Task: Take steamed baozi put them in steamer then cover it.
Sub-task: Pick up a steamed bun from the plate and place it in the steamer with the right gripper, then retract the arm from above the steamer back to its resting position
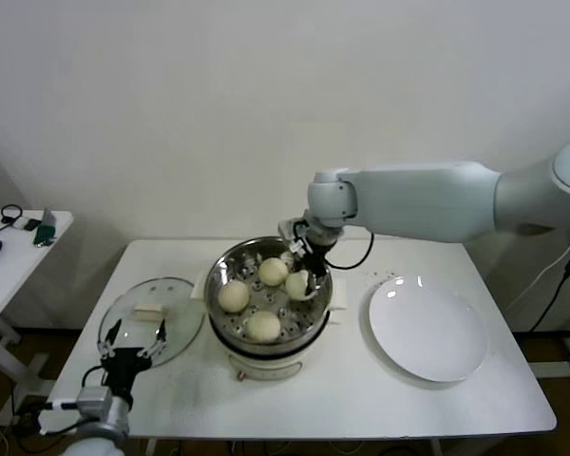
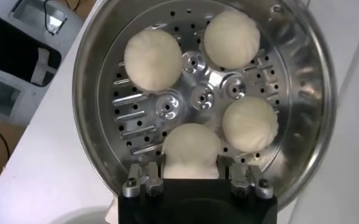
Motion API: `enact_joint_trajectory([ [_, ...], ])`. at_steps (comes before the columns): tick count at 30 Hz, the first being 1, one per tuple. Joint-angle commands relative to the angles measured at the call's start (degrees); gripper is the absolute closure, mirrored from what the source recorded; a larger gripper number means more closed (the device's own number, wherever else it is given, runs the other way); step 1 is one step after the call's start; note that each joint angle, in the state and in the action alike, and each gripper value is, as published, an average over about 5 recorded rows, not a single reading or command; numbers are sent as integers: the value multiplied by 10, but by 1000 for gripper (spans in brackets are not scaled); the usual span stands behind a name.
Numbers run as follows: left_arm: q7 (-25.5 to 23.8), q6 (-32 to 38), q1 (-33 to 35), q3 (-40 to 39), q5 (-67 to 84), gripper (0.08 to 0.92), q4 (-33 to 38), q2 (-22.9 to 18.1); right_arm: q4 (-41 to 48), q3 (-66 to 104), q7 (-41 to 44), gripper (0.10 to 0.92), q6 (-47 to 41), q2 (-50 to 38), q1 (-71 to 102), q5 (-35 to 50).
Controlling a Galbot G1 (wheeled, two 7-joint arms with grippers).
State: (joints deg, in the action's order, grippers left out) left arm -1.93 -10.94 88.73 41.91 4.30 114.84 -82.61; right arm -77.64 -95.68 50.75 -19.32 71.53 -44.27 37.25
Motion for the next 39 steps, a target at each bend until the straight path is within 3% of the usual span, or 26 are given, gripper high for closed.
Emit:
enact_joint_trajectory([
  [1,0,0,0,-1,0,177,1,-1,-6,-6,-5,437,-3,8,14,-18],
  [8,-2,0,3,0,0,177,3,1,-10,-3,-9,401,-2,3,18,-28],
  [16,-1,-6,2,0,-2,177,7,1,-9,13,5,221,21,-13,1,-14],
  [19,1,-12,5,-1,2,177,10,2,-13,32,29,205,25,-38,-21,29],
  [23,4,-20,4,-4,6,177,14,2,-17,84,46,203,22,-93,-44,148],
  [25,4,-21,2,-6,6,177,15,2,-19,124,19,202,11,-128,-42,210],
  [28,4,-21,-1,-9,4,177,16,5,-17,232,-101,202,-17,-178,12,255],
  [33,1,-25,-12,-17,-17,177,10,11,6,443,-336,203,-35,-237,157,226],
  [39,-5,-23,-29,-29,-40,177,-1,17,-6,580,-386,203,31,-327,282,181],
])
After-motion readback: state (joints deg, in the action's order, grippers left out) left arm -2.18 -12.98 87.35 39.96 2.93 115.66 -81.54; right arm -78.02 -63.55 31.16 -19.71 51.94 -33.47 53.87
